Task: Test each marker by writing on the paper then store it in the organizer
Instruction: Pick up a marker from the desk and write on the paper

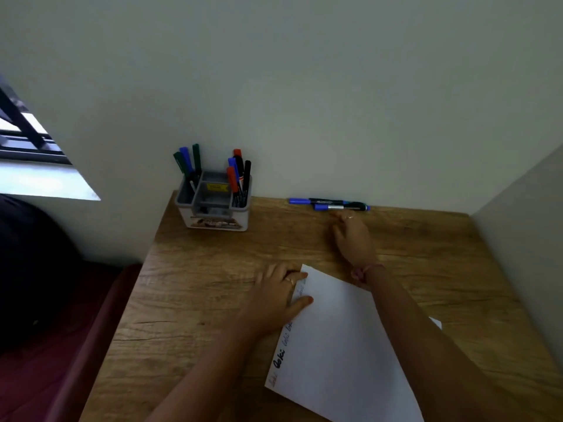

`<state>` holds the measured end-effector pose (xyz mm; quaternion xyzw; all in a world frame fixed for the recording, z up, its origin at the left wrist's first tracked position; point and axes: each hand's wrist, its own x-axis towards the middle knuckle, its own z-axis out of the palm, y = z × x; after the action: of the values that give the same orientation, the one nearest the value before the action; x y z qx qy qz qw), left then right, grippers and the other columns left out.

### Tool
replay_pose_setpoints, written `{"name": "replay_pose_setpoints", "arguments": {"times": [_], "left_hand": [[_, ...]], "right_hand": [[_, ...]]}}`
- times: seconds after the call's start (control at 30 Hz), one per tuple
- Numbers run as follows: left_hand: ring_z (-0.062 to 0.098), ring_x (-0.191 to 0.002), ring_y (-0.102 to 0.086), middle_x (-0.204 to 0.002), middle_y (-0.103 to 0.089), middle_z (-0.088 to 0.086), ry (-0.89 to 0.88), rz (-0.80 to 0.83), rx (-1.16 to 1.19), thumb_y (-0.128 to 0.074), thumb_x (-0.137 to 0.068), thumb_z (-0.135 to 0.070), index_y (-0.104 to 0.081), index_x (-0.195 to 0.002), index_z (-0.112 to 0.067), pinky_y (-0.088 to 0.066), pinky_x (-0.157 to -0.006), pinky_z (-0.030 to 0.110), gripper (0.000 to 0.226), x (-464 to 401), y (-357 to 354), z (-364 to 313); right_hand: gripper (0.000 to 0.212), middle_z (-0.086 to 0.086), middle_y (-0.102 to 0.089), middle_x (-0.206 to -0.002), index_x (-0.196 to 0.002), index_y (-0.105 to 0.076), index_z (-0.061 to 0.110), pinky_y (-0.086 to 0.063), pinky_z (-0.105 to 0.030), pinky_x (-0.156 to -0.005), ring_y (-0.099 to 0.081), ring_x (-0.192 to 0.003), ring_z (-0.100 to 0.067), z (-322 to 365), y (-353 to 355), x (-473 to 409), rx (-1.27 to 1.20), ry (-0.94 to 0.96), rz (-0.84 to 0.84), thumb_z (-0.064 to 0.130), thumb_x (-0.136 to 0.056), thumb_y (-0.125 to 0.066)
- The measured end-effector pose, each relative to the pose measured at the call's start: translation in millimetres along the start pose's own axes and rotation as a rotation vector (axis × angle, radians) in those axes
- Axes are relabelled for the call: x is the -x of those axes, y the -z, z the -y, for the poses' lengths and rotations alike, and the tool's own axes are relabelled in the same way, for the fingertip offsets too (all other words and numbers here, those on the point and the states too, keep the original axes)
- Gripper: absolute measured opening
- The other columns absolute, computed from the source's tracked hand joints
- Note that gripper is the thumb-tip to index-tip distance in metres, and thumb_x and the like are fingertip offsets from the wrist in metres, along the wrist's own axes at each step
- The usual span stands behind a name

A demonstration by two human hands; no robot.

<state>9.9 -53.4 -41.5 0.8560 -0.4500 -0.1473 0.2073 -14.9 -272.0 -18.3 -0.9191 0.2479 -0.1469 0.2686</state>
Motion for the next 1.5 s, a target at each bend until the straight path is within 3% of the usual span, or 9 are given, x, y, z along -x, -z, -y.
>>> {"name": "replay_pose_setpoints", "arguments": {"times": [0.23, 0.57, 0.73, 0.83, 0.97, 1.17, 1.23, 1.37, 1.5], "left_hand": [[0.007, -0.128, -0.027, -0.138, -0.037, -0.012, 0.002, -0.097, 0.071, -0.043, -0.088, -0.060, -0.040, -0.137, -0.031, -0.018, -0.108, 0.032, 0.058, -0.3, -4.7, 2.7], [0.004, -0.117, -0.034, -0.127, -0.046, -0.010, 0.048, -0.148, 0.234, -0.049, -0.088, -0.054, -0.047, -0.132, -0.027, -0.034, -0.102, 0.034, 0.052, 2.0, 0.6, -2.4], [0.006, -0.121, -0.041, -0.137, -0.038, -0.007, 0.131, -0.225, 0.408, -0.054, -0.090, -0.041, -0.041, -0.136, -0.029, -0.041, -0.096, 0.025, 0.050, 12.1, 11.8, -6.1], [-0.003, -0.127, -0.025, -0.143, -0.023, -0.018, 0.111, -0.246, 0.339, -0.051, -0.092, -0.039, -0.026, -0.144, -0.029, -0.026, -0.102, 0.019, 0.058, 26.4, 19.3, -14.2], [-0.001, -0.136, -0.010, -0.148, -0.005, -0.019, 0.068, -0.085, 0.144, -0.045, -0.095, -0.042, -0.004, -0.148, -0.027, -0.008, -0.107, 0.016, 0.069, 44.9, 22.8, -30.7], [0.013, -0.122, -0.044, -0.140, -0.042, 0.000, 0.039, 0.221, -0.079, -0.038, -0.099, -0.036, -0.033, -0.140, -0.023, -0.035, -0.098, 0.024, 0.043, 76.6, 17.7, -48.6], [0.015, -0.118, -0.048, -0.136, -0.046, 0.003, 0.070, 0.277, -0.115, -0.038, -0.099, -0.035, -0.039, -0.133, -0.019, -0.039, -0.096, 0.024, 0.038, 88.8, 19.8, -53.1], [0.017, -0.111, -0.054, -0.132, -0.052, 0.007, 0.136, 0.407, -0.125, -0.036, -0.098, -0.042, -0.042, -0.127, -0.015, -0.044, -0.095, 0.028, 0.040, 109.2, 22.5, -67.7], [0.015, -0.112, -0.054, -0.132, -0.050, 0.005, 0.173, 0.537, 0.077, -0.033, -0.100, -0.041, -0.045, -0.125, -0.017, -0.044, -0.095, 0.028, 0.037, 133.5, 40.0, -75.2]], "right_hand": [[0.034, -0.011, -0.051, -0.127, -0.126, -0.053, 0.012, -0.045, -0.042, -0.092, -0.053, -0.108, -0.029, -13.4, -3.5, -34.0, 0.272, 0.030, 0.027, 0.013, -0.092, -0.049], [0.031, -0.007, -0.050, -0.124, -0.121, -0.054, 0.016, -0.033, -0.041, -0.097, -0.044, -0.115, -0.025, -17.5, -0.4, -39.9, 0.572, 0.122, 0.112, 0.031, -0.097, -0.041], [0.027, -0.007, -0.060, -0.113, -0.120, -0.049, 0.016, -0.037, -0.037, -0.089, -0.054, -0.102, -0.023, 6.5, 17.3, -4.5, 0.404, 0.139, 0.141, 0.025, -0.100, -0.032], [0.021, 0.000, -0.056, -0.098, -0.114, -0.050, 0.020, -0.039, -0.024, -0.066, -0.051, -0.083, -0.012, 33.8, 35.5, 38.0, 0.224, 0.160, 0.242, 0.025, -0.100, -0.035], [0.029, 0.009, -0.057, -0.105, -0.120, -0.055, 0.022, -0.034, -0.016, -0.075, -0.048, -0.090, -0.001, 52.3, 44.2, 107.4, 0.106, 0.271, 0.393, 0.032, -0.099, -0.037], [0.039, -0.001, -0.059, -0.120, -0.129, -0.052, 0.021, -0.038, -0.022, -0.097, -0.053, -0.108, -0.012, 58.6, 40.7, 165.1, 0.102, 0.358, 0.582, 0.038, -0.098, -0.037], [0.036, -0.004, -0.058, -0.121, -0.132, -0.050, 0.019, -0.039, -0.024, -0.094, -0.054, -0.108, -0.016, 56.4, 43.9, 172.5, 0.191, 0.488, 0.572, 0.028, -0.098, -0.045], [0.034, 0.006, -0.067, -0.087, -0.106, -0.065, 0.022, -0.050, -0.018, -0.064, -0.061, -0.072, -0.007, 51.3, 52.7, 183.6, 0.314, 0.778, 0.486, 0.028, -0.075, -0.076], [0.022, 0.015, -0.061, -0.103, -0.112, -0.060, 0.030, -0.041, -0.020, -0.082, -0.051, -0.090, -0.002, 48.3, 80.2, 179.3, 0.291, 0.662, 0.536, 0.034, -0.095, -0.046]]}}
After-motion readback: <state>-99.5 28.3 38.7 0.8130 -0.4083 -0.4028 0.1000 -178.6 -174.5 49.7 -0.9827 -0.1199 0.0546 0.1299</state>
